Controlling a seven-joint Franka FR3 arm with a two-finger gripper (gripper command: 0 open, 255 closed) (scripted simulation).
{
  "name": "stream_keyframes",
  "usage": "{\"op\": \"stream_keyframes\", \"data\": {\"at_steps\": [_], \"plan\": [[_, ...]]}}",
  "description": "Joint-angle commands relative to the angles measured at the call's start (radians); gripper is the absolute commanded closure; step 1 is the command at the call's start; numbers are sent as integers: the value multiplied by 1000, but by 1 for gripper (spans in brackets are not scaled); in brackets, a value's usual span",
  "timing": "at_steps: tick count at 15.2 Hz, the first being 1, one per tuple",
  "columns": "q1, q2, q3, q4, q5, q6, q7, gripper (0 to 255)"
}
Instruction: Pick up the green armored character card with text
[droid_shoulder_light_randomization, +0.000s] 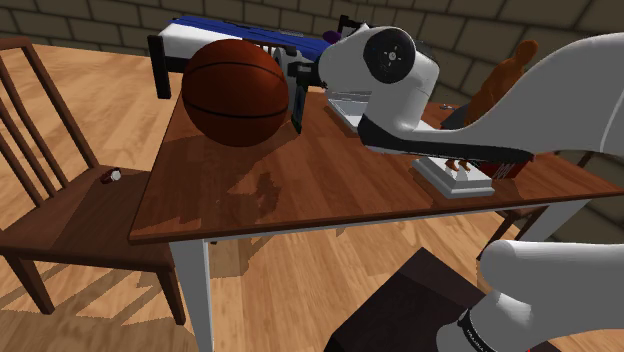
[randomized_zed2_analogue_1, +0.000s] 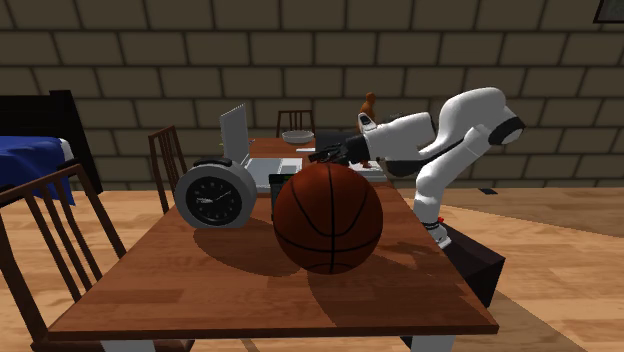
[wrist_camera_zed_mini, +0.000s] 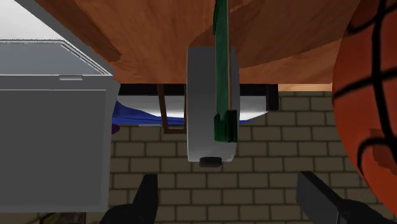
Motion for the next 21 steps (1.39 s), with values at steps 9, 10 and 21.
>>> {"op": "stream_keyframes", "data": {"at_steps": [9,10,21], "plan": [[-140,-94,117,-39,-7,100,118,0],[-167,-89,139,-24,-9,103,124,255],[-129,-90,104,-28,35,88,67,255]]}}
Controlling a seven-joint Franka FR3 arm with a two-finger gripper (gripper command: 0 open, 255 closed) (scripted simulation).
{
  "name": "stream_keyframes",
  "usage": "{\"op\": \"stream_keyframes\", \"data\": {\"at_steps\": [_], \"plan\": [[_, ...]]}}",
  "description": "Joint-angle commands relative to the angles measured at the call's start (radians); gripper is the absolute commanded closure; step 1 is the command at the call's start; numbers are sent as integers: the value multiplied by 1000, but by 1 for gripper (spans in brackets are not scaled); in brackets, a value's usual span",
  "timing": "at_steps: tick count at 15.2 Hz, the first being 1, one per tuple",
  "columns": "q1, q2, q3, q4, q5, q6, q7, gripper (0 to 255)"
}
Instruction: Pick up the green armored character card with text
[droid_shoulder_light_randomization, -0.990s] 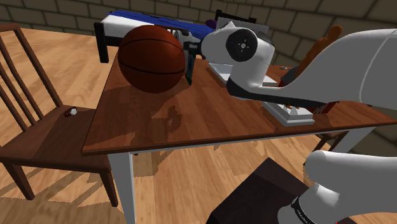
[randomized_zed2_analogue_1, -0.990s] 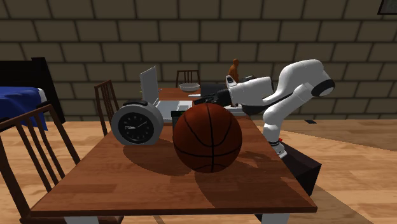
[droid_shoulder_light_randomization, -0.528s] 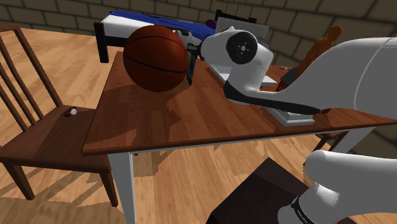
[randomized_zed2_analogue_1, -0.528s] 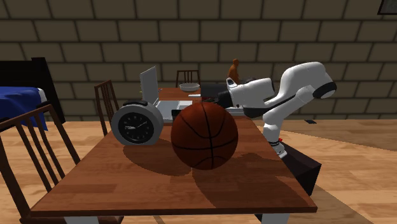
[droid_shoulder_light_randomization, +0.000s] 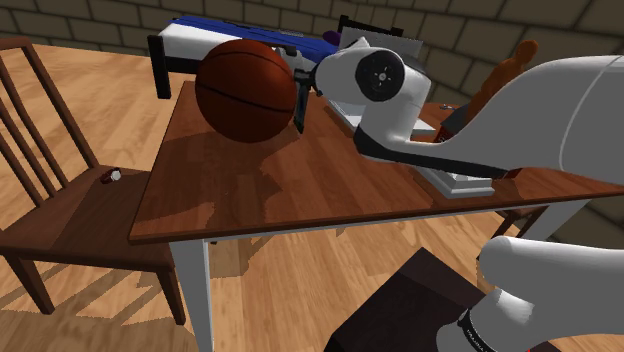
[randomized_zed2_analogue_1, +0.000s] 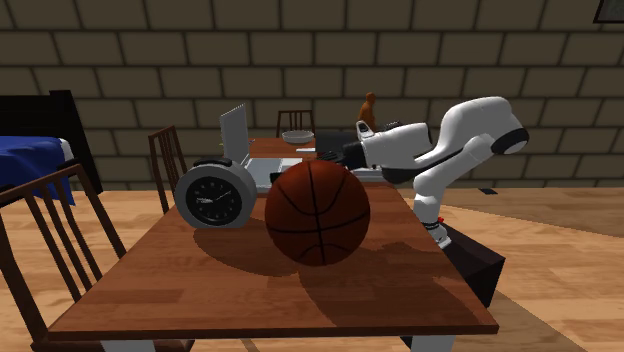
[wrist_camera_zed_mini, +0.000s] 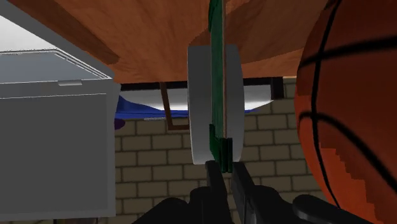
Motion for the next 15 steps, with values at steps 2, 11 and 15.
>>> {"op": "stream_keyframes", "data": {"at_steps": [2,11,15], "plan": [[17,25,4,16,-6,-28,-37,255],[96,93,-70,96,18,-122,-138,255],[112,107,-85,117,26,-144,-162,255]]}}
